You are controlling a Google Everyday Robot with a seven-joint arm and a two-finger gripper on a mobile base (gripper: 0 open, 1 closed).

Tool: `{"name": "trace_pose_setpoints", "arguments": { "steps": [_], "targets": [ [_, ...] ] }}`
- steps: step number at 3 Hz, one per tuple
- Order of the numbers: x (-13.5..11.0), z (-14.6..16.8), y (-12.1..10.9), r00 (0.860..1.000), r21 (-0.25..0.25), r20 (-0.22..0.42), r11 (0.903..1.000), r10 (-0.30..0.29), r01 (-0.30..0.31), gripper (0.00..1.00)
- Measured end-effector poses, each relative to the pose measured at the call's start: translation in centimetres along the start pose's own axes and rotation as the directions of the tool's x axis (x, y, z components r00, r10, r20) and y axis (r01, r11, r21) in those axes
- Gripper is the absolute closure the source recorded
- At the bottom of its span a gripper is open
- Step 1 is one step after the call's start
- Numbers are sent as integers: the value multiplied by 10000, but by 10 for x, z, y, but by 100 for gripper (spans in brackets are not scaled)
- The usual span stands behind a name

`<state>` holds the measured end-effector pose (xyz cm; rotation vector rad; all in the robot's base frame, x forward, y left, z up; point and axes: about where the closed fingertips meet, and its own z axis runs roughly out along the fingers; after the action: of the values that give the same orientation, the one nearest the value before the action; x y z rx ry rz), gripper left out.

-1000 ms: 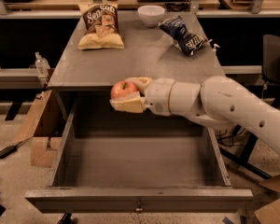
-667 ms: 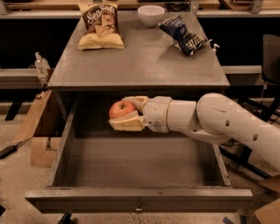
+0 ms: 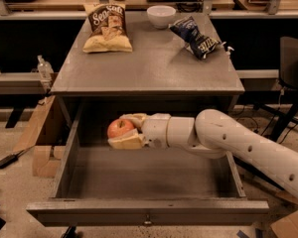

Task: Place apple into top drawer

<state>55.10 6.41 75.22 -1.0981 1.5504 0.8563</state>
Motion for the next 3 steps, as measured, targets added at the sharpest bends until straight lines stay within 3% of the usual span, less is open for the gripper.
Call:
{"name": "trace_pose_setpoints", "arguments": {
  "steps": [1,2,3],
  "targets": [
    [54,54,16,9994,-1418,-77,9893,-350,336,100],
    [80,78,24,9981,-2023,171,9773,-599,622,100],
    [103,91,28,9973,-2086,492,9759,-551,642,100]
  ]
}}
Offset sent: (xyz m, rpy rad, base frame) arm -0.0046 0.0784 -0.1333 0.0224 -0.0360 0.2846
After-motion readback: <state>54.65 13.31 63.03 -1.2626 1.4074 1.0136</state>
